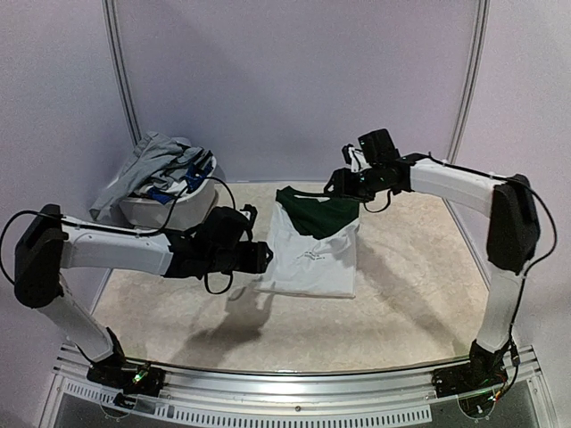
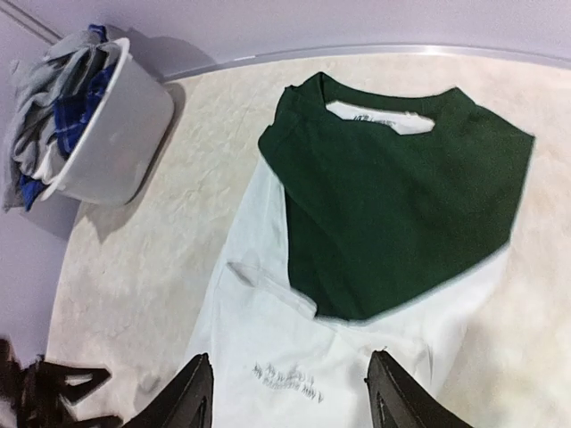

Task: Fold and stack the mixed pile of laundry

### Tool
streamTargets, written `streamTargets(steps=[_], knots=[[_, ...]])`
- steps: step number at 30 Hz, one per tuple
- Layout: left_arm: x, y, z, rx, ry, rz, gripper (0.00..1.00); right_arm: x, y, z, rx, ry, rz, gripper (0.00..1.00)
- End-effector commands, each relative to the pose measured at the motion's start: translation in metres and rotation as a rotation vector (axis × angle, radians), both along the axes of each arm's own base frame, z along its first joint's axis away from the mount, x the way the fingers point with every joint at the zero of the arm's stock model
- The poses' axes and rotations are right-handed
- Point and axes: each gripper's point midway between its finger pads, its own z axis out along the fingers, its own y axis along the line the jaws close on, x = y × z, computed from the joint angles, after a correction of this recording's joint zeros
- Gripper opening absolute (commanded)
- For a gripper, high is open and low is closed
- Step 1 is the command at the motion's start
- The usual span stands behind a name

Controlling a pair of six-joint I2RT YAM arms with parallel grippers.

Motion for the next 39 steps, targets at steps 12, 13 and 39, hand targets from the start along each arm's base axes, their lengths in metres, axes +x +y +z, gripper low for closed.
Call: streamTargets(steps=[12,13,39], knots=[[-0.030,0.026,-0.052,0.144,0.121,-0.055,0.59,-0.184,-0.040,-0.089,0.049,0.222,-0.061,0.68],[-0.032,0.027,-0.055,0.143,0.129,-0.059,0.59,-0.189,-0.041,-0.093,0.054,0.223,-0.064,0.67],[-0.038,0.021,-0.087,0.147,0.201,-0.078,0.53,-0.198,-0.038,-0.168,0.006,0.336,-0.086,0.40]])
